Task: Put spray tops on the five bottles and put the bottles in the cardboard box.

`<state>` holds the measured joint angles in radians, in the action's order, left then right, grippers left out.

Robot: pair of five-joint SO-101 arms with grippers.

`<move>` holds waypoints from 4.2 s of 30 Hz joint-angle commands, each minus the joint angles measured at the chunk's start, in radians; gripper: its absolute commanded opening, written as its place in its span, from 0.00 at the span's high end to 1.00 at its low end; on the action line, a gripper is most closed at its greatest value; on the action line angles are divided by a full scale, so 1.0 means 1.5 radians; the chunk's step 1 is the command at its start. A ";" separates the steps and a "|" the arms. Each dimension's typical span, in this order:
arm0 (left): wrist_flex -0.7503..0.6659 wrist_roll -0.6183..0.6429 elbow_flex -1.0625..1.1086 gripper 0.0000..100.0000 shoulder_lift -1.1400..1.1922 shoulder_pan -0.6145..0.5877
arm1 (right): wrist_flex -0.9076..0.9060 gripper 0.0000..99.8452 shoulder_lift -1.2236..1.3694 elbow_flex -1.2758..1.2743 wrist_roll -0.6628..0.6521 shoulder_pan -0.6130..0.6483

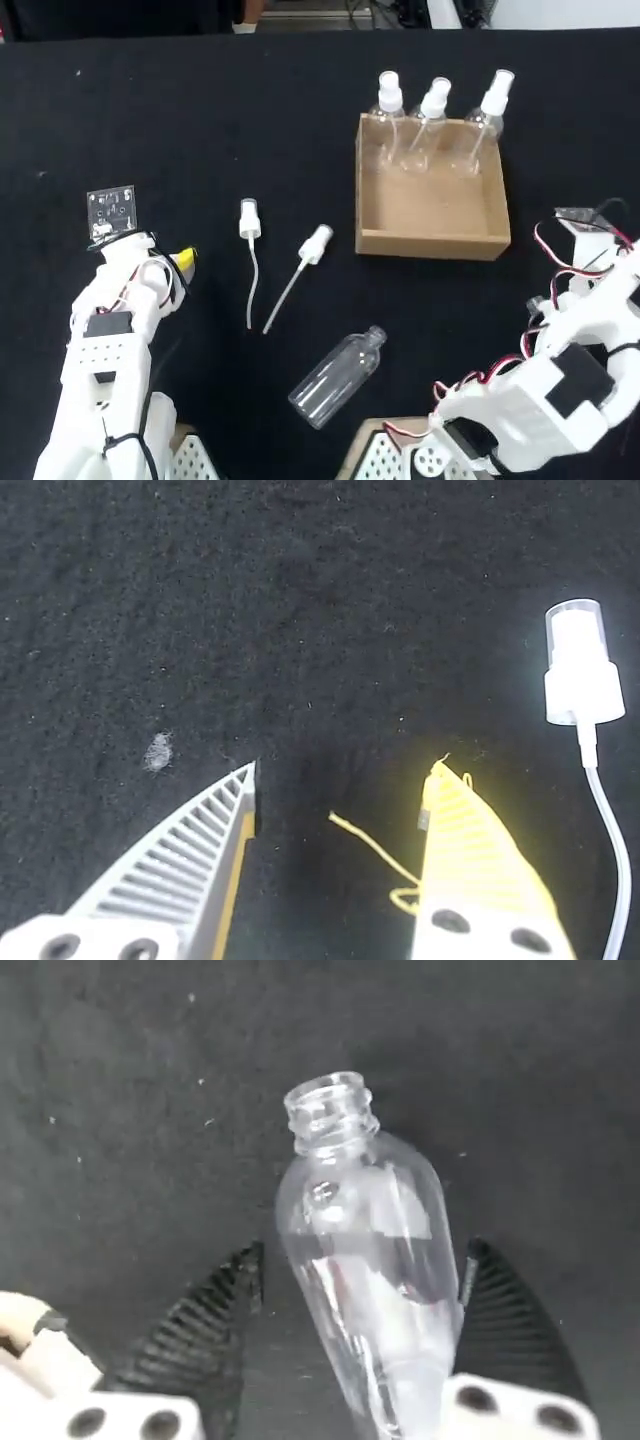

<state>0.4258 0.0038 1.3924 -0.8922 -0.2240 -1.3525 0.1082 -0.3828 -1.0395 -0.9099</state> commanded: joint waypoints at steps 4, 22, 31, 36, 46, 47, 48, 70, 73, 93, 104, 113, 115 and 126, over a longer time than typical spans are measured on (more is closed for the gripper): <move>-0.012 0.007 -0.038 0.74 -0.011 -0.005 | 0.026 0.74 0.003 0.039 -0.068 0.001; -0.012 0.007 -0.038 0.74 -0.011 -0.005 | 0.115 0.93 0.006 -0.019 -0.154 0.006; -0.012 0.007 -0.038 0.74 -0.011 -0.005 | 0.114 0.99 -0.068 0.062 0.000 -0.002; -0.012 0.007 -0.039 0.74 -0.011 -0.006 | 0.117 0.99 -0.145 0.023 0.051 0.024; 0.009 0.007 -0.050 0.74 -0.011 0.001 | 0.168 0.99 -0.437 -0.147 0.144 0.090; 0.032 0.007 -0.066 0.74 -0.011 0.002 | 0.170 0.99 -0.477 -0.166 0.159 0.102; 0.064 0.007 -0.090 0.74 -0.009 0.002 | 0.170 0.99 -0.519 -0.186 0.173 0.119; 0.490 0.040 -0.783 0.74 0.529 0.187 | 0.078 0.99 -0.889 -0.291 0.344 0.379; 0.496 0.055 -0.840 0.74 0.593 0.196 | 0.074 0.99 -0.890 -0.291 0.344 0.379; 0.495 0.071 -1.037 0.74 0.858 0.213 | 0.080 0.99 -0.896 -0.348 0.343 0.384; 0.535 0.050 -1.052 0.98 0.905 0.213 | 0.079 0.99 -0.896 -0.350 0.344 0.385; 0.659 0.046 -1.051 0.97 0.710 0.147 | 0.080 0.99 -0.907 -0.329 0.446 0.537; 0.686 0.046 -1.051 0.97 0.651 0.114 | 0.081 0.99 -0.924 -0.303 0.478 0.602; 0.671 0.068 -1.053 0.97 0.304 0.034 | 0.442 0.99 -0.951 -0.440 0.620 0.951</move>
<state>1.4830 0.0836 -0.1481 -0.2171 -0.1596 -0.8861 -1.3142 -1.0134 -0.1634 0.4373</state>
